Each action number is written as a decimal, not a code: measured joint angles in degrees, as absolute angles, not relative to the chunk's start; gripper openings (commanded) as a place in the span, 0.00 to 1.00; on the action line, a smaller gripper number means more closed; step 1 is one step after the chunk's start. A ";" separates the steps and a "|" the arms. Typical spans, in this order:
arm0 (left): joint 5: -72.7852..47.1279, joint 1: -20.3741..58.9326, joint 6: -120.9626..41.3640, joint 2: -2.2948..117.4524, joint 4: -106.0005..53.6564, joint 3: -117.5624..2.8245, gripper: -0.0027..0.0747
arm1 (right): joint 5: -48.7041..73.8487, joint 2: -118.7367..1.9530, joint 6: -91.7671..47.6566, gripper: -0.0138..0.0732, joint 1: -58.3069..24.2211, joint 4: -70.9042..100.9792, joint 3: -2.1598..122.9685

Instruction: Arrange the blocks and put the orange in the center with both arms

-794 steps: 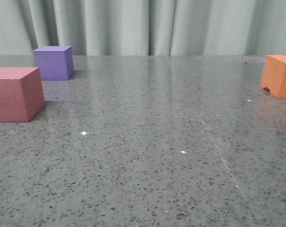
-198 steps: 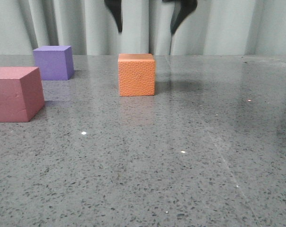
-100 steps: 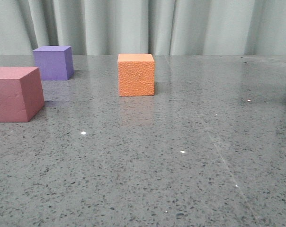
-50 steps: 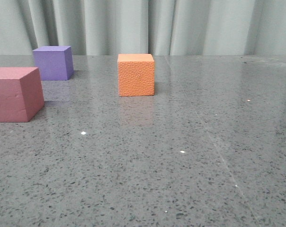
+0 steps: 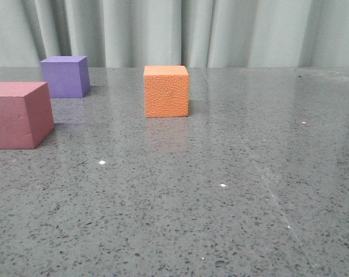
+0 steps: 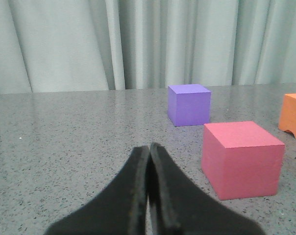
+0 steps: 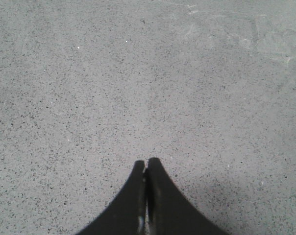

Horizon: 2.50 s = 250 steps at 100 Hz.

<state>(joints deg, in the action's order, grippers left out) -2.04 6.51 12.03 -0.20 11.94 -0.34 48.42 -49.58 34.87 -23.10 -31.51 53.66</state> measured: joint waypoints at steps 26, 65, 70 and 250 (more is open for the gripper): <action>-2.04 6.51 12.03 -0.20 11.94 -0.34 0.01 | 49.50 -47.41 34.87 0.09 -23.10 -32.64 50.26; -2.04 6.51 12.03 -0.20 11.94 -0.34 0.01 | 37.67 -26.58 34.09 0.09 -14.40 -29.49 32.35; -2.04 6.51 12.03 -0.20 11.94 -0.34 0.01 | 35.51 -23.52 32.72 0.09 -12.76 -27.60 29.61; -2.04 6.51 12.03 -0.20 11.94 -0.34 0.01 | 9.31 0.53 4.73 0.09 -3.06 -3.08 -1.62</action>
<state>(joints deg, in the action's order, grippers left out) -2.04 6.51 12.03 -0.20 11.94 -0.34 9.31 0.53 4.73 -3.06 -3.08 -1.62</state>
